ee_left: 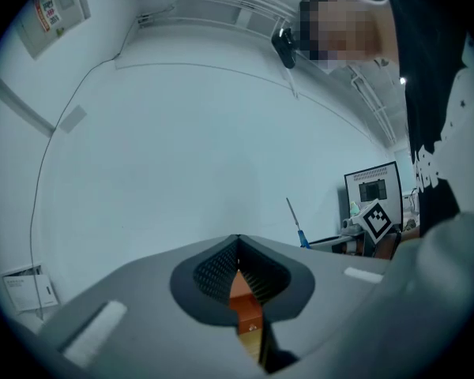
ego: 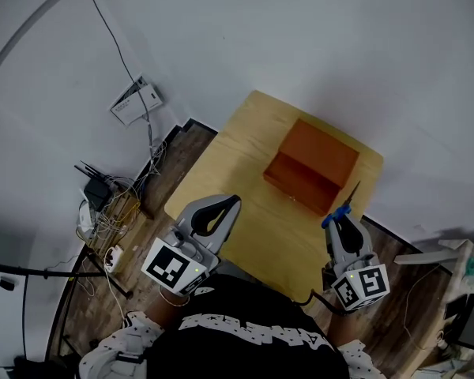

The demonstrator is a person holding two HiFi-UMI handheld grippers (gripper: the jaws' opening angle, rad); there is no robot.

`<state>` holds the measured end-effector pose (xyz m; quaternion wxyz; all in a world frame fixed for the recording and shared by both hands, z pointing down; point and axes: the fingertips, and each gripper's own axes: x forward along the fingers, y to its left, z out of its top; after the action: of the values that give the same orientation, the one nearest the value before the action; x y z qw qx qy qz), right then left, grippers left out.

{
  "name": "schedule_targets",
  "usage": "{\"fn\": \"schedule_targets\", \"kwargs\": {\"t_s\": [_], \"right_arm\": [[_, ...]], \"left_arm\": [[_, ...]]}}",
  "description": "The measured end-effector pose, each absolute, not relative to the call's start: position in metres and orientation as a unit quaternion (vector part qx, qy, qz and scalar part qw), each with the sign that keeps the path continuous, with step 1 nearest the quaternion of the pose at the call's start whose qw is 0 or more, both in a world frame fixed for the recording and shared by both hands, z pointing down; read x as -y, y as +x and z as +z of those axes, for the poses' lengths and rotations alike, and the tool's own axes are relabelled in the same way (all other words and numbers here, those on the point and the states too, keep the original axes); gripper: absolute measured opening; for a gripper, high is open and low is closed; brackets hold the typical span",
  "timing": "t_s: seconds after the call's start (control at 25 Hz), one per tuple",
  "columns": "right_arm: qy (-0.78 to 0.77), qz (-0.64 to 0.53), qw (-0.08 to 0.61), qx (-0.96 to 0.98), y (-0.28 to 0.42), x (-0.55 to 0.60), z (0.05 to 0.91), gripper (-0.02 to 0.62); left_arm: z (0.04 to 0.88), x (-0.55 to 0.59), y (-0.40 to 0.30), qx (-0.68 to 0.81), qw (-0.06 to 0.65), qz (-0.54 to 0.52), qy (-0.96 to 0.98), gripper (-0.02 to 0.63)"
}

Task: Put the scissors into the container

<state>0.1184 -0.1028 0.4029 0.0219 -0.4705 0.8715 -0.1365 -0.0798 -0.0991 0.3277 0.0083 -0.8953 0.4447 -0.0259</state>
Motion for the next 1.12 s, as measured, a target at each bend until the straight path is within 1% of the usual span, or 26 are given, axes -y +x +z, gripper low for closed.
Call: {"fn": "schedule_targets", "kwargs": {"t_s": [0.52, 0.92, 1.12], "right_arm": [[-0.516, -0.151, -0.013, -0.843, 0.116, 0.139, 0.429, 0.094], [-0.527, -0.166, -0.056, -0.831, 0.105, 0.168, 0.453, 0.094], [-0.529, -0.164, -0.084, -0.828, 0.102, 0.180, 0.465, 0.094]], "left_arm": [[0.336, 0.151, -0.076, -0.392, 0.000, -0.015, -0.920, 0.000], [0.347, 0.193, -0.079, -0.362, -0.009, -0.023, -0.932, 0.000], [0.362, 0.212, -0.081, -0.362, -0.027, -0.033, -0.931, 0.000]]}}
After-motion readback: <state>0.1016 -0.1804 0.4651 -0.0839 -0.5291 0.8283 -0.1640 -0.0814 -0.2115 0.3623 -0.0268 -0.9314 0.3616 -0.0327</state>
